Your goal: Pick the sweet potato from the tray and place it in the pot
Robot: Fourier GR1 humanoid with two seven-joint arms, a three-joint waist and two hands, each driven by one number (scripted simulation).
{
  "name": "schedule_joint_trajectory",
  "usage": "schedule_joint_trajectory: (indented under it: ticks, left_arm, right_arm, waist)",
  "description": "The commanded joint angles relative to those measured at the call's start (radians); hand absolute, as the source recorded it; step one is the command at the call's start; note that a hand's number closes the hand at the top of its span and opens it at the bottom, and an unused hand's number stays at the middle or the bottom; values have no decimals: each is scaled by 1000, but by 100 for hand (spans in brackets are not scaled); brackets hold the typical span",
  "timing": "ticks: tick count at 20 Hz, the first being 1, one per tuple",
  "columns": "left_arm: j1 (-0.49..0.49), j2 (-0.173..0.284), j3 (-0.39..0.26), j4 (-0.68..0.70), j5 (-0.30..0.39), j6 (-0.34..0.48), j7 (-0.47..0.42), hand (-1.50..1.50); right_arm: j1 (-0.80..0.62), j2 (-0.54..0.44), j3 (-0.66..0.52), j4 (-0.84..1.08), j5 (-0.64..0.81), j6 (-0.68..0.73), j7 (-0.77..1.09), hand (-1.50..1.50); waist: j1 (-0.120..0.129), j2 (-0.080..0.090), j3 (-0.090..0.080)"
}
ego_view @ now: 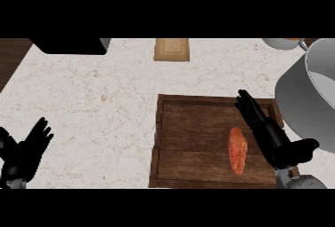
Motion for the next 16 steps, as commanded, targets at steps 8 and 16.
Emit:
schedule_joint_trajectory:
  ticks: [8, 16]
  left_arm:
    - [-231, -10, -3, -219, -56, 29, -103, 0]
    - [-277, -9, -21, -291, -105, 70, 18, 0]
  right_arm:
    - [-181, -299, -124, 224, 292, 86, -232, 150]
    - [-265, -206, -278, 604, 142, 309, -729, -150]
  waist:
    - [-14, 5, -1]
    - [-11, 1, -1]
